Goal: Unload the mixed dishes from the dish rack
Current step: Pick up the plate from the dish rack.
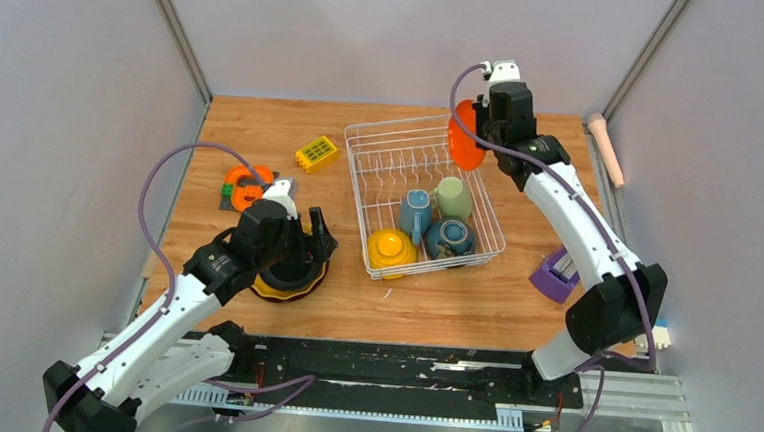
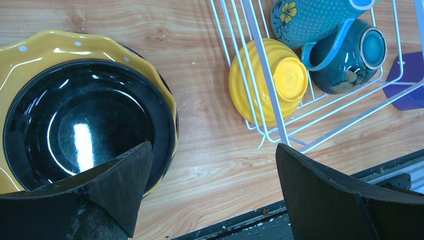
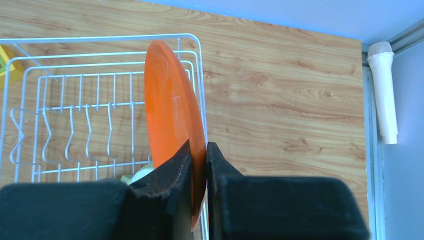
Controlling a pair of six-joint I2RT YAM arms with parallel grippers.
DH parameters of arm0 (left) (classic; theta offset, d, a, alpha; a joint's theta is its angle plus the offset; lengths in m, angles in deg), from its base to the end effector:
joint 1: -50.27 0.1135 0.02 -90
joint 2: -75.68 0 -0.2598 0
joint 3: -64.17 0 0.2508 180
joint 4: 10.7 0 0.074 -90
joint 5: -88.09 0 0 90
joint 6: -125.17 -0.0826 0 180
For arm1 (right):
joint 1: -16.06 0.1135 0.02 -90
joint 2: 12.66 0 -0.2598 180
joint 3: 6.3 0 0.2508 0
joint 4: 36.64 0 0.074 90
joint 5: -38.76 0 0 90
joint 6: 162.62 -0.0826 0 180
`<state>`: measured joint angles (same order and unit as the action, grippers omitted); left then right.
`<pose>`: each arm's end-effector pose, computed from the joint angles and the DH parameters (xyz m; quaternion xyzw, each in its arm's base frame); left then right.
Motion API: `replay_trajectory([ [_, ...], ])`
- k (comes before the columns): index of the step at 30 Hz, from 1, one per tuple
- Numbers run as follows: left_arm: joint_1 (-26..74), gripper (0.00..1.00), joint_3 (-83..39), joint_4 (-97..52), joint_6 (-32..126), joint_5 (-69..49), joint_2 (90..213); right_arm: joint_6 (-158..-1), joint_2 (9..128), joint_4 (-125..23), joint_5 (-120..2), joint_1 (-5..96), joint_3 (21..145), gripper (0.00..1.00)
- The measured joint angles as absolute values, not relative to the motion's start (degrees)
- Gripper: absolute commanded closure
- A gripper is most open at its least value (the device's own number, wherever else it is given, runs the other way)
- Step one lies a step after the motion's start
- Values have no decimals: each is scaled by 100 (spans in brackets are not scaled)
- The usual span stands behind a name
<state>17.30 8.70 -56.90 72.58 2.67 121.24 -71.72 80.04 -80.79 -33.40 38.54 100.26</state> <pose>0.1807 -0.1094 0.2496 -0.0526 0.8901 -0.2310 0.3894 0.3862 0.1324 0.3561 -0.0980 0.8547 -0.0400 0.5083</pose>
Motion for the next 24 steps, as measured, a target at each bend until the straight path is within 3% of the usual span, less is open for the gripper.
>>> replay_trajectory([
  [8, 1730, 0, 870, -5690, 7255, 254, 12122, -7598, 7030, -7871, -3777, 3854, 9270, 100],
  [24, 1730, 0, 870, -5672, 7253, -13, 11786, -9473, 4610, -6955, -5871, 3854, 7098, 100],
])
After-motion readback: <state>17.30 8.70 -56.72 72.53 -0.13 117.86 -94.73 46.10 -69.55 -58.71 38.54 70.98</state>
